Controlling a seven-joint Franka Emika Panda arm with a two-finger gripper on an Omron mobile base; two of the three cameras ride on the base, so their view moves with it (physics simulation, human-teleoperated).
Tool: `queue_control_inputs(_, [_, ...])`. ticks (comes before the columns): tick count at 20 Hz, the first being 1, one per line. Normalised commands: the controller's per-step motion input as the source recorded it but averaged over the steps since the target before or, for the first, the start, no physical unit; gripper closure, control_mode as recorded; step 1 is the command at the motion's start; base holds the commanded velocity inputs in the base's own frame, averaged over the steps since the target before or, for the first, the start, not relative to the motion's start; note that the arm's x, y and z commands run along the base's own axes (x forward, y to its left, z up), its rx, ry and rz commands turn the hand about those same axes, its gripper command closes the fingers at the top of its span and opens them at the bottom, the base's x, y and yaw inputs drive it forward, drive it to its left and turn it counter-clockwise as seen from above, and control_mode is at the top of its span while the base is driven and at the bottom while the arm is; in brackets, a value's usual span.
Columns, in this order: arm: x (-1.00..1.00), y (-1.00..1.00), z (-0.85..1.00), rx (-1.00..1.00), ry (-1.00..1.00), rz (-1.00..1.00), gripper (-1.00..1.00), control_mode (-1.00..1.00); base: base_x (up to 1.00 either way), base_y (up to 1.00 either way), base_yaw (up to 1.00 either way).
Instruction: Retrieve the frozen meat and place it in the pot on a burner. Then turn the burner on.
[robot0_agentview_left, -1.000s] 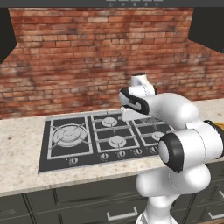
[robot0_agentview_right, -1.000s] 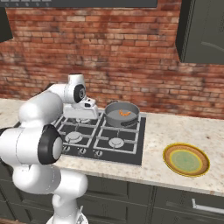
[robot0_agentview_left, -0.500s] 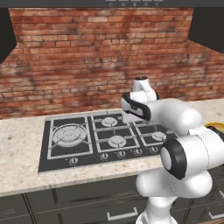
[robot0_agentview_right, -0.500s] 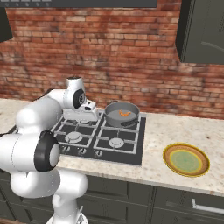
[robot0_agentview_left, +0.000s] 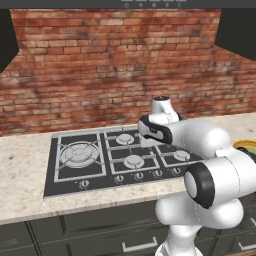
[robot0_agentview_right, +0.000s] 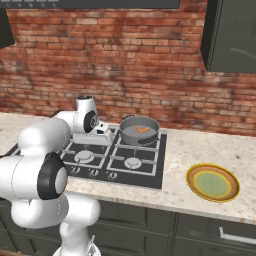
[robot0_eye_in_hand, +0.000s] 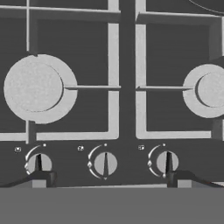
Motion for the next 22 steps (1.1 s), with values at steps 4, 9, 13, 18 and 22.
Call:
queue_control_inputs(4, [-0.11, 0.0, -0.06, 0.0, 0.0, 0.0, -1.0, -1.0, 0.0, 0.0, 0.0])
queue_control_inputs(9, [-0.09, 0.0, 0.0, 0.0, 0.0, 0.0, -1.0, -1.0, 0.0, 0.0, 0.0])
queue_control_inputs(13, [-0.01, 0.1, -0.03, 0.0, 0.0, 0.0, -1.0, -1.0, 0.0, 0.0, 0.0])
queue_control_inputs(18, [-0.03, 0.12, -0.04, 0.0, 0.0, 0.0, -1.0, -1.0, 0.0, 0.0, 0.0])
queue_control_inputs(22, [-0.01, 0.0, -0.05, 0.0, 0.02, 0.0, -1.0, -1.0, 0.0, 0.0, 0.0])
